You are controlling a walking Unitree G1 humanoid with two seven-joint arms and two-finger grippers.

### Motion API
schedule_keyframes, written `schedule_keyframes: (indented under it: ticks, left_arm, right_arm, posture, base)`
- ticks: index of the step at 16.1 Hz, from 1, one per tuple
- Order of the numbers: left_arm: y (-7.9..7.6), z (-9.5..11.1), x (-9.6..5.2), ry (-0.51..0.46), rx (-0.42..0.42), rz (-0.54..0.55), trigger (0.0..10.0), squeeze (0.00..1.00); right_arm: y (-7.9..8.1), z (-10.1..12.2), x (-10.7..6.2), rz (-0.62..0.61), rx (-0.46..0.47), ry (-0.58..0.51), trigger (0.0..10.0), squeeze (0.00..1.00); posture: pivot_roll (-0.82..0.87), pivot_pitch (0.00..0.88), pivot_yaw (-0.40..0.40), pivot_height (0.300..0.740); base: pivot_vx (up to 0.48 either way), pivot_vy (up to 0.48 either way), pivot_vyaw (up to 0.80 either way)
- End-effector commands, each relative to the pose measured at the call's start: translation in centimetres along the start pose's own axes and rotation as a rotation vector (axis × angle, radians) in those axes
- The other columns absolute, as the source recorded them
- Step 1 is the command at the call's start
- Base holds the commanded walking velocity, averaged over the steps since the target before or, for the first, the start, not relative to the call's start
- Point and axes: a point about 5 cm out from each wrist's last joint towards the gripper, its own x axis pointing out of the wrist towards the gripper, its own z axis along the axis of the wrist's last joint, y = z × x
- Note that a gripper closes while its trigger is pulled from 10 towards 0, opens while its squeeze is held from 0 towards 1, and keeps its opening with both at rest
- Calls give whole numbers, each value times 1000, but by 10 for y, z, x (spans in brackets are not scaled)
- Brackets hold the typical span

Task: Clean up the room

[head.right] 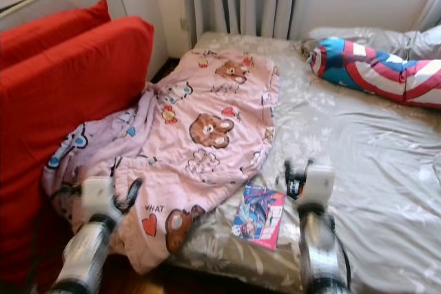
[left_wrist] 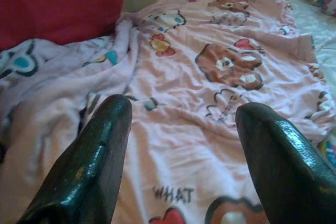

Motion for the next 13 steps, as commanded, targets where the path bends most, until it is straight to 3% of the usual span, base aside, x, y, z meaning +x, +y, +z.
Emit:
schedule_keyframes:
  ticks: [1,4,8,10,13]
  left_arm:
    - [6,5,-5,-42,13,8,10000,0]
    - [10,0,-15,-32,6,19,10000,0]
    - [2,4,-17,-37,11,-29,10000,0]
    - [2,5,-22,-42,-1,-25,10000,0]
    - [-2,4,-25,-28,-9,-33,10000,0]
  right_arm:
    - [1,1,-6,14,4,-24,10000,0]
    - [-10,-11,-22,-44,3,12,10000,0]
    - [-10,-9,-23,-55,-6,26,10000,0]
    - [-11,-13,-24,-74,-23,92,10000,0]
    - [-10,-11,-24,-84,-10,85,10000,0]
  posture:
    - [-44,0,-22,740]
    - [-22,0,-33,740]
    - [-15,0,-41,740]
    - [-11,0,-45,740]
    - [-12,0,-28,705]
  base:
    - [0,0,0]
    - [0,0,0]
    - [0,0,0]
    - [0,0,0]
    - [0,0,0]
